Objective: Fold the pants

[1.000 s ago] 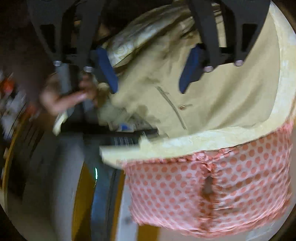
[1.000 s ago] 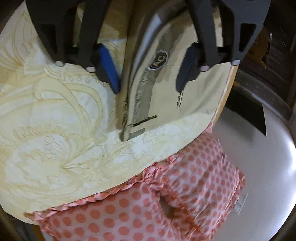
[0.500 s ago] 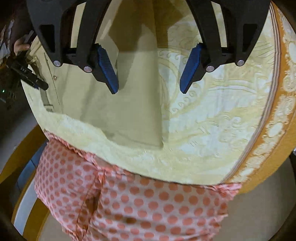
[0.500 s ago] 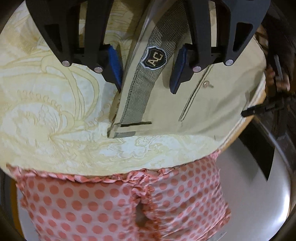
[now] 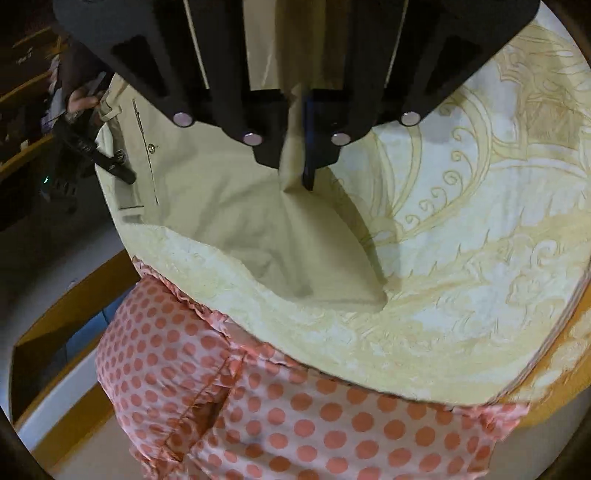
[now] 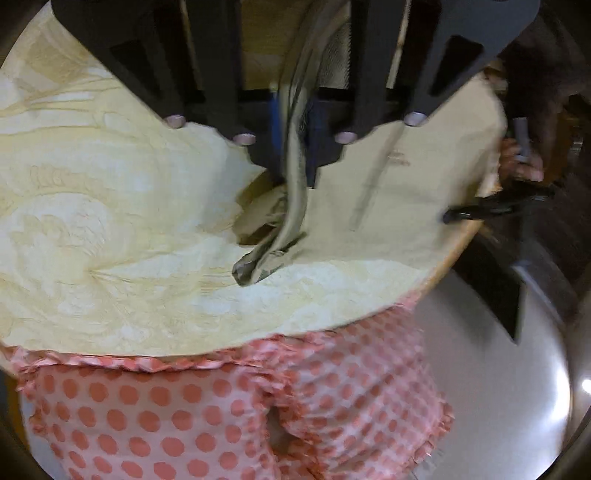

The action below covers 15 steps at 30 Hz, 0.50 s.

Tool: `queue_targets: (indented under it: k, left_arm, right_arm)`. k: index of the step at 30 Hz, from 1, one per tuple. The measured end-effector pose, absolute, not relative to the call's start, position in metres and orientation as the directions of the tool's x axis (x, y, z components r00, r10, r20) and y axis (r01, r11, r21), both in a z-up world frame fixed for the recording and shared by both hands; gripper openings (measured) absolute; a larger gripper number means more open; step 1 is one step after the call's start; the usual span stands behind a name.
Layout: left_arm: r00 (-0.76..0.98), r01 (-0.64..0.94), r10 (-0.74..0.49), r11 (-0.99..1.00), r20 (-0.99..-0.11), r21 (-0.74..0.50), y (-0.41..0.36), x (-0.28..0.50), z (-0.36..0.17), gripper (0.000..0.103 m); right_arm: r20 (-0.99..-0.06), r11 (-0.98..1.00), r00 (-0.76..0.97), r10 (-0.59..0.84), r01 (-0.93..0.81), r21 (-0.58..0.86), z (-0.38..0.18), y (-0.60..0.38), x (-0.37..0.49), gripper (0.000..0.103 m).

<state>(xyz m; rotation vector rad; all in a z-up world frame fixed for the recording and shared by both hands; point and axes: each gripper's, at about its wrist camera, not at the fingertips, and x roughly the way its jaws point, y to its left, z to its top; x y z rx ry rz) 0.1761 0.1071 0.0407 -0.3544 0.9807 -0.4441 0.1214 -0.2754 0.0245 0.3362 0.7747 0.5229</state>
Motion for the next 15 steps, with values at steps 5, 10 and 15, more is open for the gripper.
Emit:
queue_targets:
  k: [5, 10, 15]
  left_arm:
    - [0.492, 0.219, -0.463, 0.885, -0.737, -0.410, 0.097, 0.188, 0.053, 0.004]
    - [0.564, 0.212, -0.398, 0.917, -0.723, -0.338, 0.081, 0.238, 0.076, 0.004]
    - [0.622, 0.145, -0.272, 0.961, -0.734, -0.234, 0.057, 0.314, 0.072, 0.008]
  right_arm:
    - [-0.582, 0.837, 0.604, 0.545, -0.353, 0.418, 0.044, -0.267, 0.143, 0.009]
    - [-0.565, 0.858, 0.650, 0.509, -0.324, 0.399, 0.064, -0.275, 0.195, 0.009]
    - [-0.583, 0.913, 0.718, 0.381, -0.194, 0.358, 0.064, -0.284, 0.259, 0.011]
